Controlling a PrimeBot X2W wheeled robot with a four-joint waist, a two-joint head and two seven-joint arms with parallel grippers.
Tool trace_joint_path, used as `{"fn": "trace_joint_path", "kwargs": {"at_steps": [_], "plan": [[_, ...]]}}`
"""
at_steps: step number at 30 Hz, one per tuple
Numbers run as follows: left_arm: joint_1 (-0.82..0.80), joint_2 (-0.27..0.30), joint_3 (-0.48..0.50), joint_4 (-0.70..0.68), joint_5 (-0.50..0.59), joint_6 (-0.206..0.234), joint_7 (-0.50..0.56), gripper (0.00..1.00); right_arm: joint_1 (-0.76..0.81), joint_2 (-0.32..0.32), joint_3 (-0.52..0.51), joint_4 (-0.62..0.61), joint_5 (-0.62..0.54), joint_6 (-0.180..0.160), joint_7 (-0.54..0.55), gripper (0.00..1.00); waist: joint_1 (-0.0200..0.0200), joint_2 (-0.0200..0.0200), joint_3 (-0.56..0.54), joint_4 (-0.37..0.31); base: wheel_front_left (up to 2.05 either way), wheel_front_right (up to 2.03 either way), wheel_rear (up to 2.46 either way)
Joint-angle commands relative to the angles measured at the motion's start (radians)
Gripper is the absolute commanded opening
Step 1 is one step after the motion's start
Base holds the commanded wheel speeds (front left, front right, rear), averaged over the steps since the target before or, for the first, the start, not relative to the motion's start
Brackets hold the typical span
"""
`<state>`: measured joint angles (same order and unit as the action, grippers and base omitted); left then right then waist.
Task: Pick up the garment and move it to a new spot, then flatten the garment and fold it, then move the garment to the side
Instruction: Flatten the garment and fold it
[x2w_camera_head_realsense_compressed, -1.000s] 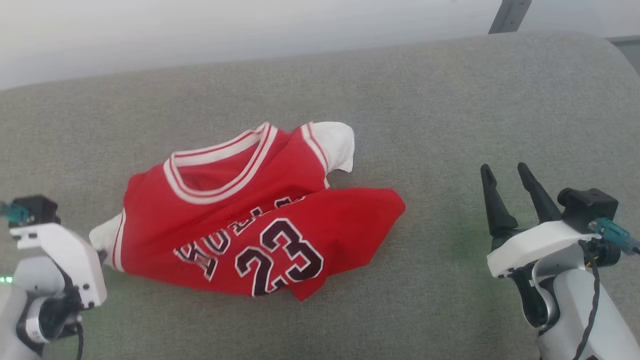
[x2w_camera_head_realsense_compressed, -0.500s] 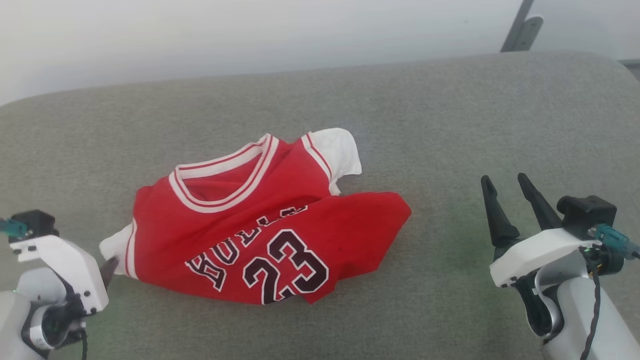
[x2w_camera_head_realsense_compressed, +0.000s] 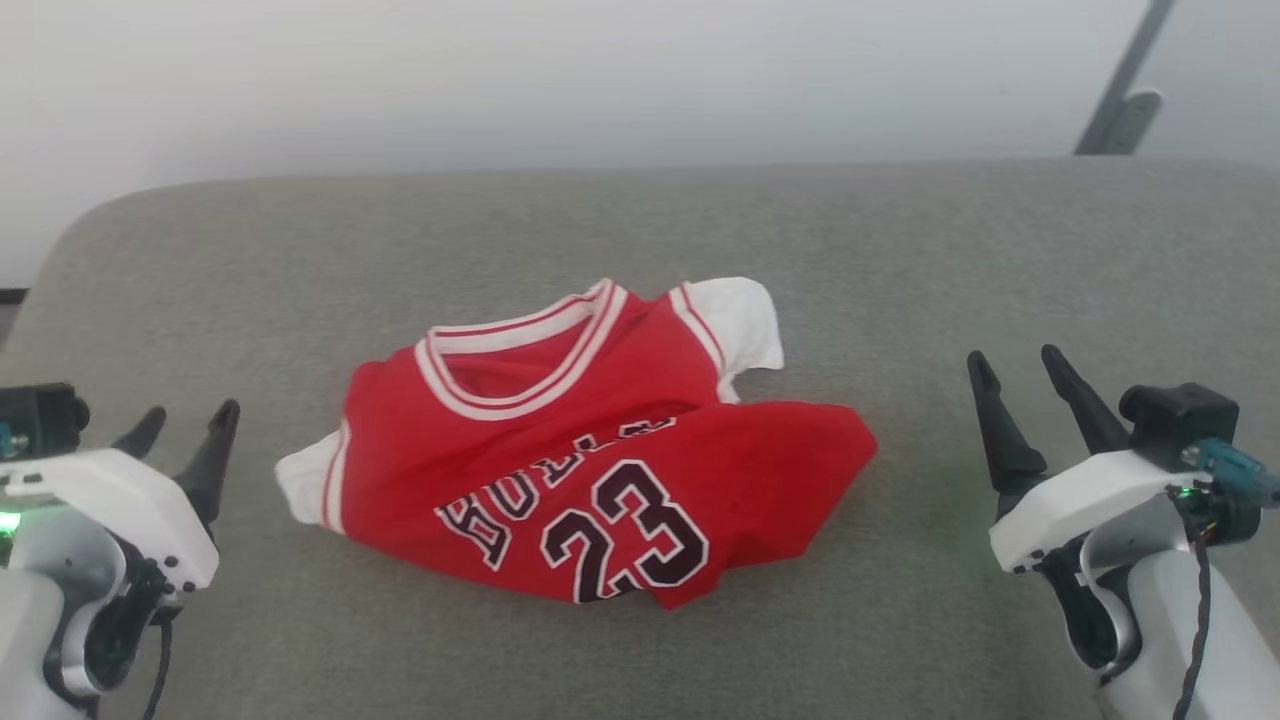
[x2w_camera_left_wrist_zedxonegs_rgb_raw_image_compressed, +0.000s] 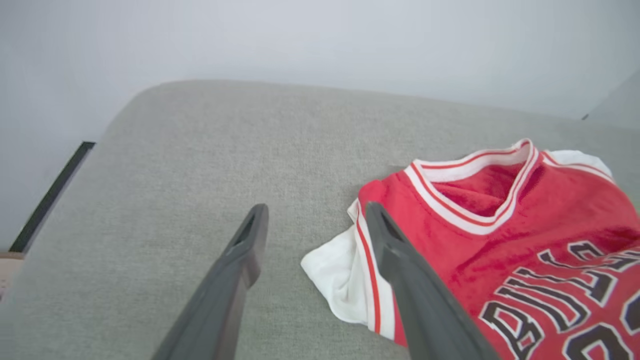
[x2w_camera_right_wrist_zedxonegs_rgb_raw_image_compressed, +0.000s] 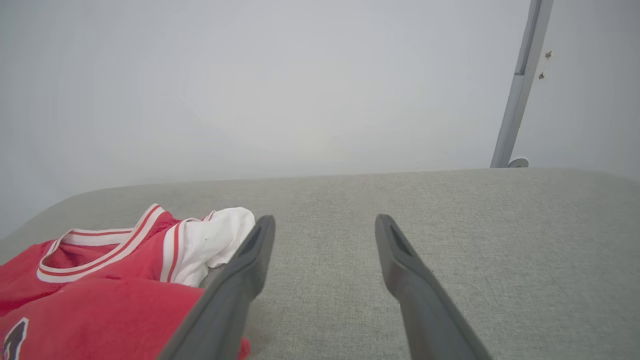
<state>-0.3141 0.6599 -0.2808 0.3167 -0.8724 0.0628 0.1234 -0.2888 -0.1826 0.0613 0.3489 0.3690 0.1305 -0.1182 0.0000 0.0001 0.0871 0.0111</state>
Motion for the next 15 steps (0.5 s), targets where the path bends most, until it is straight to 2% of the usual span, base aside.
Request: {"fn": "trace_joint_path", "kwargs": {"at_steps": [1, 11, 15], "plan": [[0.025, -0.008, 0.016, -0.015, 0.004, 0.005, -0.049, 1.0, -0.009, -0.005, 0.0, -0.007, -0.002, 0.0, 0.006, 1.0, 0.0, -0.0001, -0.005, 0.024, 0.0, 0.0, 0.0], [0.156, -0.062, 0.065, -0.075, 0.05, 0.02, -0.316, 1.0, -0.084, -0.032, 0.008, 0.026, 0.007, 0.0, 0.063, 1.0, 0.0, -0.0001, -0.002, 0.129, 0.0, 0.0, 0.0], [0.18, -0.088, 0.077, -0.093, 0.058, 0.017, -0.36, 1.0, -0.117, -0.051, 0.017, 0.056, 0.008, 0.0, 0.098, 1.0, 0.0, -0.0001, 0.007, 0.169, 0.0, 0.0, 0.0]]}}
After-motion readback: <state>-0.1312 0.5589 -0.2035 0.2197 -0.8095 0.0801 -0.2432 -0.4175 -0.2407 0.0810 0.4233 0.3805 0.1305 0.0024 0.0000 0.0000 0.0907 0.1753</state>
